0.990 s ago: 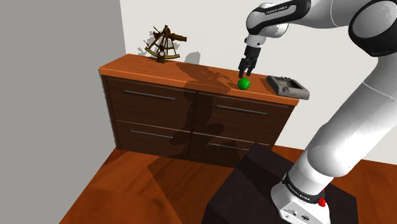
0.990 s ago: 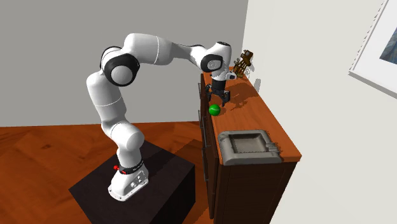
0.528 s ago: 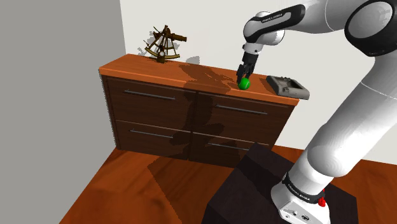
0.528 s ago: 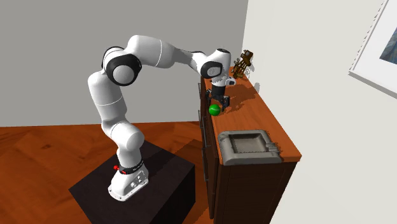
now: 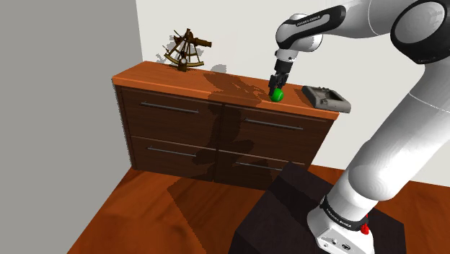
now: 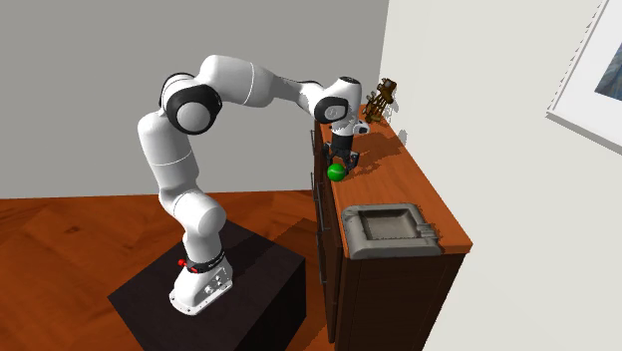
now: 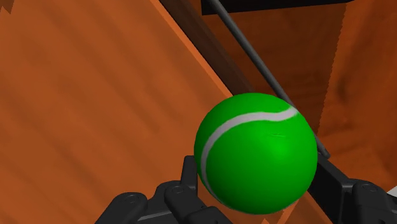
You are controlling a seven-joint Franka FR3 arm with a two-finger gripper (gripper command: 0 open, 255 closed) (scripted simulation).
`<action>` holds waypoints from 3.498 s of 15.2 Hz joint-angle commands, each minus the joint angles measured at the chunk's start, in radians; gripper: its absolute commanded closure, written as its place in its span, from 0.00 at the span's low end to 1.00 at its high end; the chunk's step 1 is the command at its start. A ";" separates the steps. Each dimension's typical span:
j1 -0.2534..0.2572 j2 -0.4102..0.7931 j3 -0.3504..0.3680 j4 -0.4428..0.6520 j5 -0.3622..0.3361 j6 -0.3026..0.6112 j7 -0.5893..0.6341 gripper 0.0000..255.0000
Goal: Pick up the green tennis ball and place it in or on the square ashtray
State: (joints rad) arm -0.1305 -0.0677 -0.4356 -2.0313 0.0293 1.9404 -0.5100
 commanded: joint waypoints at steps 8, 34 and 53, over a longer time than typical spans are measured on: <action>0.000 0.001 0.000 -0.001 0.000 0.000 0.000 1.00; -0.030 -0.014 -0.034 0.295 -0.012 -0.310 -0.053 1.00; -0.321 0.270 -0.287 0.601 0.133 -0.414 -0.589 1.00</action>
State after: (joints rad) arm -0.4243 0.1657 -0.7116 -1.4716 0.1386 1.5417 -1.0629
